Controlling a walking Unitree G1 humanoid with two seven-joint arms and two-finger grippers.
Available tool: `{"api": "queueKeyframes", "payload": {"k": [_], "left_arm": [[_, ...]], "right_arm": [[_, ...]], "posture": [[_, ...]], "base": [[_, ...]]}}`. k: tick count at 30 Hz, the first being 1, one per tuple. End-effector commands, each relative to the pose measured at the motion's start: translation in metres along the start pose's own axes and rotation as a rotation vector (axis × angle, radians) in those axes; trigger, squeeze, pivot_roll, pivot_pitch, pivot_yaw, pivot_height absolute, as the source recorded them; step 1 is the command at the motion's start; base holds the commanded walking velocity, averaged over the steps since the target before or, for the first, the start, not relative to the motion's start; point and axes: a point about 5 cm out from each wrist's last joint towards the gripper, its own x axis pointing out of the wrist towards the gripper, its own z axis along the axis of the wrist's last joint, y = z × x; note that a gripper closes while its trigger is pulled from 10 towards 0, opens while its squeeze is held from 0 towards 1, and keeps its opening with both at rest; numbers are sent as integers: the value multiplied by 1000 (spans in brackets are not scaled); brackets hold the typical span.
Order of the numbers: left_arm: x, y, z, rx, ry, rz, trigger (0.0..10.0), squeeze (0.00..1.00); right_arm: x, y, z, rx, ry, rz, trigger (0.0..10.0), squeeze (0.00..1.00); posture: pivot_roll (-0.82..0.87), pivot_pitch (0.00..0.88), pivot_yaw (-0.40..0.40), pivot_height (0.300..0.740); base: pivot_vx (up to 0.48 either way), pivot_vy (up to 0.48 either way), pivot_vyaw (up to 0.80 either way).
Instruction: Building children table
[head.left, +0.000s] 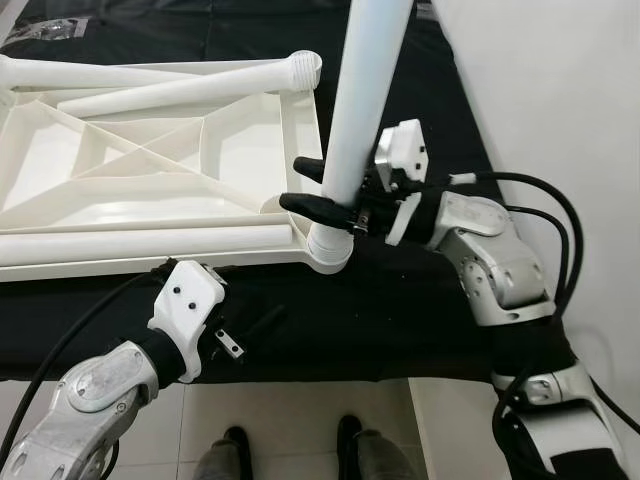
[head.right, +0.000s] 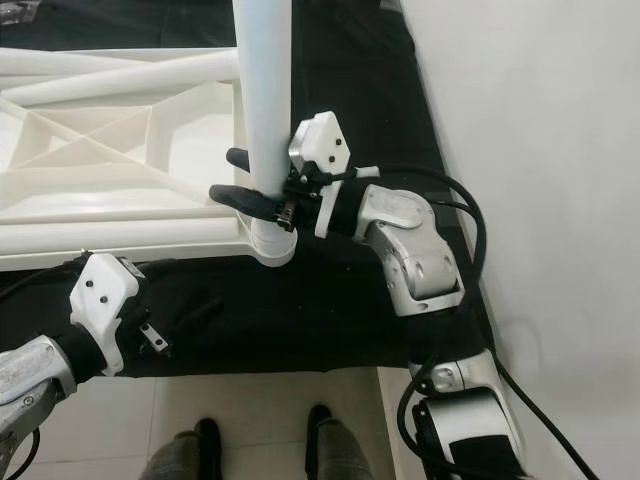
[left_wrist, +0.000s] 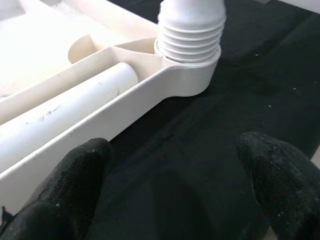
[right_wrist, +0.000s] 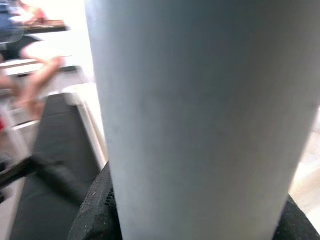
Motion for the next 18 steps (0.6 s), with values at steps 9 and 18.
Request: {"api": "queueKeyframes", "payload": {"k": [9,18], "left_arm": [[-4,-5,-2,-11,9,-7,10000,0],[-1,-5,-1,-2,5,-28,10000,0]], "right_arm": [[-29,59,-77,276,352,-840,10000,0],[-21,55,-75,248,314,-880,10000,0]], "posture": [[114,383,-76,740],[123,354,-57,740]], "base": [[0,0,0],[0,0,0]]}}
